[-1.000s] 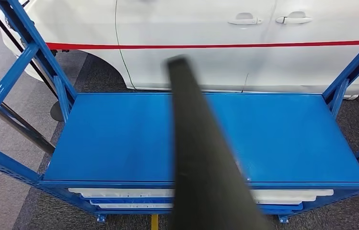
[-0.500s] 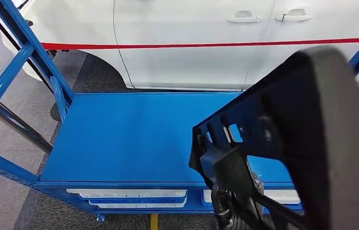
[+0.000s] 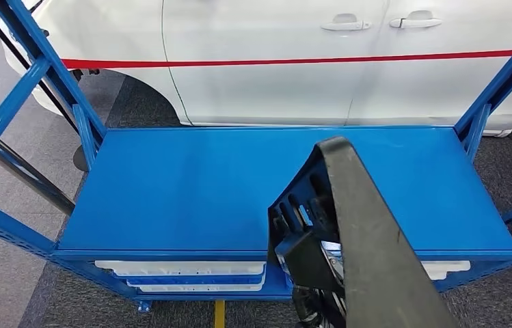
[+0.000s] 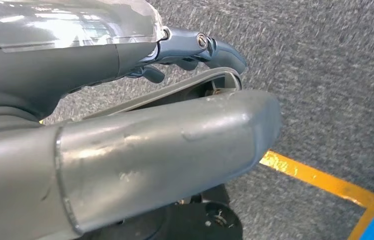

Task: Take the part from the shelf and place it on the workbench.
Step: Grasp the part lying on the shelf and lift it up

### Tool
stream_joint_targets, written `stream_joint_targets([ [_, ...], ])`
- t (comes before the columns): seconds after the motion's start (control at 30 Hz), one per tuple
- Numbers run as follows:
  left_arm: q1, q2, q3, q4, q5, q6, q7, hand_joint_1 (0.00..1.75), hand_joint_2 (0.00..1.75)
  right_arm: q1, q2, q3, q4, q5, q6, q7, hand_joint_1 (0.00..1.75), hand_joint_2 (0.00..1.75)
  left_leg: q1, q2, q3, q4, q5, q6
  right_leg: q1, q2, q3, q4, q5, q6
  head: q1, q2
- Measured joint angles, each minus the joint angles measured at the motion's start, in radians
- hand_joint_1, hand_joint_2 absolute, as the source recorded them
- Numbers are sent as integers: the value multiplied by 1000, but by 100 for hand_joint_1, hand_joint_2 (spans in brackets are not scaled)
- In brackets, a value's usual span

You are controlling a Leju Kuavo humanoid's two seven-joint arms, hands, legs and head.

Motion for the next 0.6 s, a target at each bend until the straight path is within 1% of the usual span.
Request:
stream_joint_targets([
  [0.03,1,0,2,0,-2,0,1,0,0,6,4,-5,9,-1,13,-8,175,175,1,-1,-2,-1,4,-6,0,-1,-5,0,5,-9,0,0],
  [0.07,2,0,4,0,-4,0,2,0,0,12,8,-10,17,-4,22,-15,175,175,3,-1,-7,4,-2,-11,0,-3,-11,-1,12,-18,0,0],
  [0.1,2,-1,6,0,-4,-1,3,0,0,19,12,-14,23,-6,28,-20,175,175,5,0,-17,24,-24,-16,0,-5,-19,-2,20,-28,0,0],
  [0.13,3,-1,9,-1,-5,-2,4,0,0,27,14,-17,28,-8,30,-23,175,175,6,0,-32,62,-60,-19,-1,-7,-29,-4,29,-35,0,0],
  [0.2,2,-2,11,-1,-6,-4,5,0,0,47,18,-20,36,-10,22,-24,175,175,7,1,-71,186,-153,-24,4,-11,-51,-2,46,-44,0,0],
  [0.23,2,-2,12,-1,-7,-5,5,0,0,55,18,-21,40,-12,14,-24,175,175,7,1,-82,241,-185,-24,8,-12,-63,-2,54,-45,0,0],
  [0.27,2,-2,13,-2,-9,-7,6,0,0,62,18,-22,45,-14,6,-24,175,175,6,1,-77,268,-200,-22,12,-13,-75,0,62,-47,0,0],
  [0.3,3,-3,14,-2,-9,-9,6,0,0,67,18,-23,50,-16,0,-24,175,175,4,1,-52,254,-196,-16,16,-13,-86,1,71,-48,0,0],
  [0.33,2,-3,14,-4,-10,-10,6,0,0,71,18,-25,54,-19,-4,-24,175,175,0,1,-5,200,-178,-7,21,-13,-96,1,79,-49,0,0],
  [0.37,1,-4,15,-5,-10,-12,6,0,0,74,18,-27,57,-20,-6,-25,175,175,-6,1,55,119,-157,6,24,-12,-104,2,88,-49,0,0],
  [0.4,-1,-4,15,-8,-9,-13,6,0,0,77,18,-29,59,-21,-9,-25,175,175,-12,2,105,44,-142,19,26,-12,-109,1,96,-47,0,0],
  [0.43,-3,-4,16,-11,-8,-13,5,0,0,80,18,-32,61,-20,-12,-25,175,175,-18,3,140,-13,-130,30,26,-13,-112,-1,105,-43,0,0],
  [0.47,-5,-4,16,-13,-7,-13,5,0,0,82,18,-35,63,-20,-16,-25,175,175,-24,4,155,-43,-125,38,23,-15,-114,-3,113,-37,0,0],
  [0.5,-5,-4,17,-15,-6,-13,5,0,0,86,18,-40,65,-21,-18,-25,175,175,-28,5,152,-49,-118,42,21,-17,-114,-7,122,-29,0,0],
  [0.53,-4,-5,19,-15,-5,-13,5,0,0,89,19,-47,66,-23,-17,-25,175,175,-30,5,149,-55,-104,46,18,-18,-113,-14,132,-23,0,0],
  [0.57,-3,-6,21,-16,-4,-13,6,0,0,93,19,-54,67,-27,-16,-25,175,175,-28,7,146,-64,-88,49,17,-17,-114,-16,133,-17,0,0],
  [0.6,-1,-7,23,-16,-4,-14,7,0,0,97,20,-63,68,-31,-14,-25,175,175,-25,9,139,-74,-70,53,17,-15,-118,-9,116,-13,0,0],
])
